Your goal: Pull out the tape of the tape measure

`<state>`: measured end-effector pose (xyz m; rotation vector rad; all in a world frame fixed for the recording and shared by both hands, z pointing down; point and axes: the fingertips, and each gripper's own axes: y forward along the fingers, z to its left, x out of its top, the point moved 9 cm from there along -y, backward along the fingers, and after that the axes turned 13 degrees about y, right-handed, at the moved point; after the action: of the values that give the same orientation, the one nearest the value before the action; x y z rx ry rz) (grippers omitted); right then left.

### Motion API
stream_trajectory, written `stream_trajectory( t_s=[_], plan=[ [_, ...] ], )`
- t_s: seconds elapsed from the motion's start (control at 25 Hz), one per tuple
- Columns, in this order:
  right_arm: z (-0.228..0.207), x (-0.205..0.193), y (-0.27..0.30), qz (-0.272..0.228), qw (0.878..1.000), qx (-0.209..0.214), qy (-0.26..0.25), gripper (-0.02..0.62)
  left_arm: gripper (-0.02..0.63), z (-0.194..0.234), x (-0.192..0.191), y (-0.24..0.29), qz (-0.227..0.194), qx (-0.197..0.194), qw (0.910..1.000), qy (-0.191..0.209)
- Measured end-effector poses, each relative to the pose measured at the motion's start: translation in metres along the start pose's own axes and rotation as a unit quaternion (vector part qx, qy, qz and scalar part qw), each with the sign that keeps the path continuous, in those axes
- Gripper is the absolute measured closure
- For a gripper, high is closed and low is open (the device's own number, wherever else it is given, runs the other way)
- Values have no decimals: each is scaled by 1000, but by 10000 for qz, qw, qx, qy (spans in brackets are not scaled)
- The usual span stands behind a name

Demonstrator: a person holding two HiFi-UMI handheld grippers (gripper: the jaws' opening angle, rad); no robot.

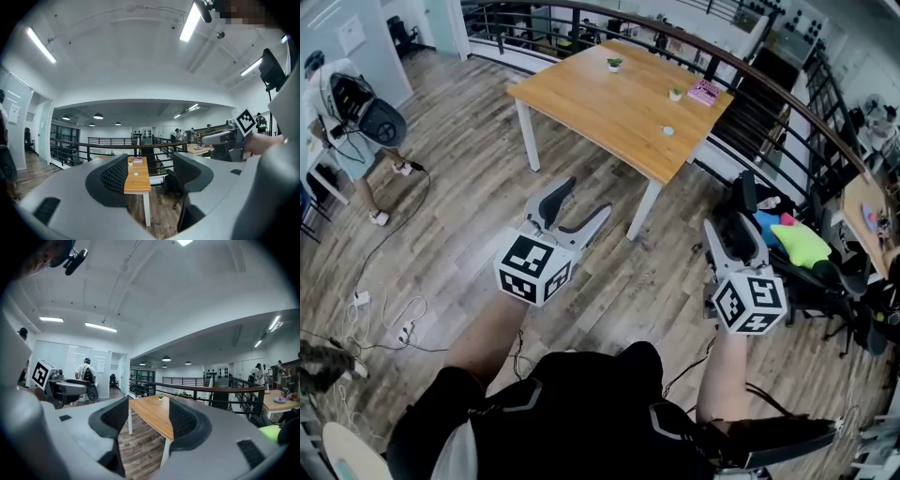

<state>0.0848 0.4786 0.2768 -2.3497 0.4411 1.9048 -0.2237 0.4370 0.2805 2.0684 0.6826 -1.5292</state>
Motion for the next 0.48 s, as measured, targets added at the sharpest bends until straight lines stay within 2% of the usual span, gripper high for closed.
stream_trajectory(
  t_s=[0.24, 0.48],
  plan=[
    [-4, 4, 45, -22, 9998, 192, -23, 318, 302, 27, -14, 24, 105, 65, 9999, 25],
    [-42, 16, 115, -105, 9985, 542, -6, 318, 302, 52, -21, 80, 221, 308, 9992, 93]
  ],
)
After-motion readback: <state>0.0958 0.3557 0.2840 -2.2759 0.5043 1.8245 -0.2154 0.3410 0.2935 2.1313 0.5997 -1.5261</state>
